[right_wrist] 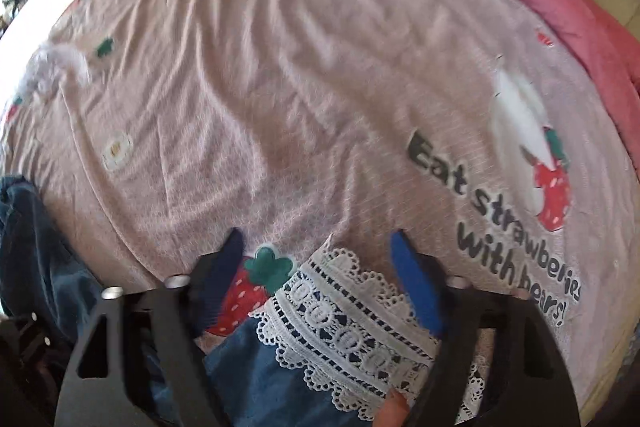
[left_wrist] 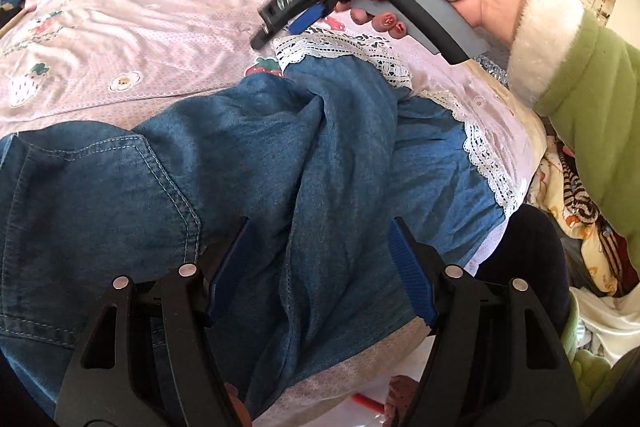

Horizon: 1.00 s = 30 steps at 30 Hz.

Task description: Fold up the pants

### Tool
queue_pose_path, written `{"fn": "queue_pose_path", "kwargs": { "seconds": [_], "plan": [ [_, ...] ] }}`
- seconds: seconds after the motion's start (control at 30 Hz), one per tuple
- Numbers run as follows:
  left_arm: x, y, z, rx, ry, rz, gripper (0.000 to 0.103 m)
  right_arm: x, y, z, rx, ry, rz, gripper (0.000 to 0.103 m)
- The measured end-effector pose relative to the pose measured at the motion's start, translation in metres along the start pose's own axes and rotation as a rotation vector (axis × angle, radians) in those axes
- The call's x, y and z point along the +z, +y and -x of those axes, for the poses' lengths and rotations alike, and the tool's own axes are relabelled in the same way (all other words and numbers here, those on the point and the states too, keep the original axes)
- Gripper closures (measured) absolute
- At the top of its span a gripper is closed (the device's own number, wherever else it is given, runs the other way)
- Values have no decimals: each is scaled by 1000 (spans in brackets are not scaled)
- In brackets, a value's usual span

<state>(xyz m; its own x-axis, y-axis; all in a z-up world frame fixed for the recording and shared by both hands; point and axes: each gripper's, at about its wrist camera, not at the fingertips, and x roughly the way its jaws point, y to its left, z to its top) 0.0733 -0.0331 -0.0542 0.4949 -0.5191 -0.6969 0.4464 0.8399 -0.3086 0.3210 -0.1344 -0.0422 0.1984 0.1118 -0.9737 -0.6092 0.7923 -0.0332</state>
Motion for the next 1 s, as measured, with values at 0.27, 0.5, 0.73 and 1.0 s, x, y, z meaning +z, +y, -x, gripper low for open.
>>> {"fn": "queue_pose_path", "kwargs": {
  "seconds": [0.27,0.5,0.73,1.0],
  "plan": [
    [0,3,2,-14,-16,11,42,-52,-21,86,71,-277,-85,93],
    [2,2,8,-34,-42,22,44,-156,-65,180,147,-564,-257,93],
    [3,-8,5,-27,-20,-4,60,-293,-77,169,215,-576,-402,93],
    [-6,-22,-4,25,37,-58,72,-364,-66,118,280,-483,-487,92]
  ]
}}
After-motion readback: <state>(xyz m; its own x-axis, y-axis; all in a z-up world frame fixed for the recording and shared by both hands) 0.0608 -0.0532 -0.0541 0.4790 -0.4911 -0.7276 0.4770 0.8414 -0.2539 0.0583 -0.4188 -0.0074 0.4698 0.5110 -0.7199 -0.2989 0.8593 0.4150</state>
